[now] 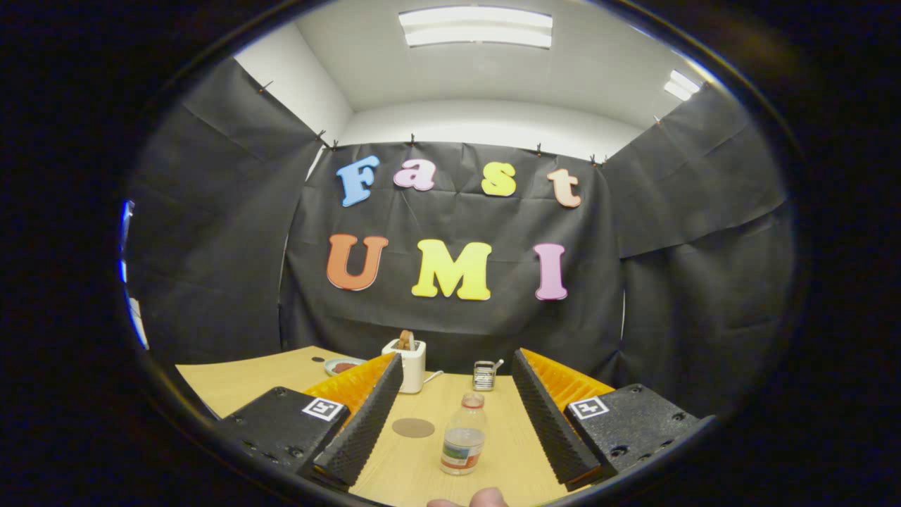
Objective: Take the bottle from table, then pour the juice into the cup, finally place the bottle on the coaster
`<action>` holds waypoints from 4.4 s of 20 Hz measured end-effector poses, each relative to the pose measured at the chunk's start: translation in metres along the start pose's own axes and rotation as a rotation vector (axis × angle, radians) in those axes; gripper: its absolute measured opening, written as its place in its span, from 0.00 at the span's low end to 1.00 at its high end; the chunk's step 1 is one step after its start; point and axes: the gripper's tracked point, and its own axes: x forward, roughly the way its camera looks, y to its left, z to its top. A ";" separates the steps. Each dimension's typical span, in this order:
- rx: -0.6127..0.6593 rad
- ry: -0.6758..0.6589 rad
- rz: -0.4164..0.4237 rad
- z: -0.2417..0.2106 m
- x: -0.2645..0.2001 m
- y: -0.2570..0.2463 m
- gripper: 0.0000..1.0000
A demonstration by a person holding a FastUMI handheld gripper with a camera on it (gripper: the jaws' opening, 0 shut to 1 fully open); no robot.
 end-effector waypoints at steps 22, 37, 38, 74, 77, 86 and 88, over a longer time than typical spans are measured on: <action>0.097 0.368 -0.028 -0.220 0.089 -0.019 1.00; -0.040 0.382 -0.011 -0.203 0.108 -0.008 0.78; -0.081 0.382 0.003 -0.201 0.111 -0.003 0.78; -1.620 0.006 0.140 -0.125 0.147 0.065 0.76; -1.667 -0.004 0.155 -0.126 0.146 0.066 0.76; -1.685 -0.003 0.159 -0.125 0.144 0.065 0.76; -1.695 -0.001 0.162 -0.124 0.141 0.066 0.76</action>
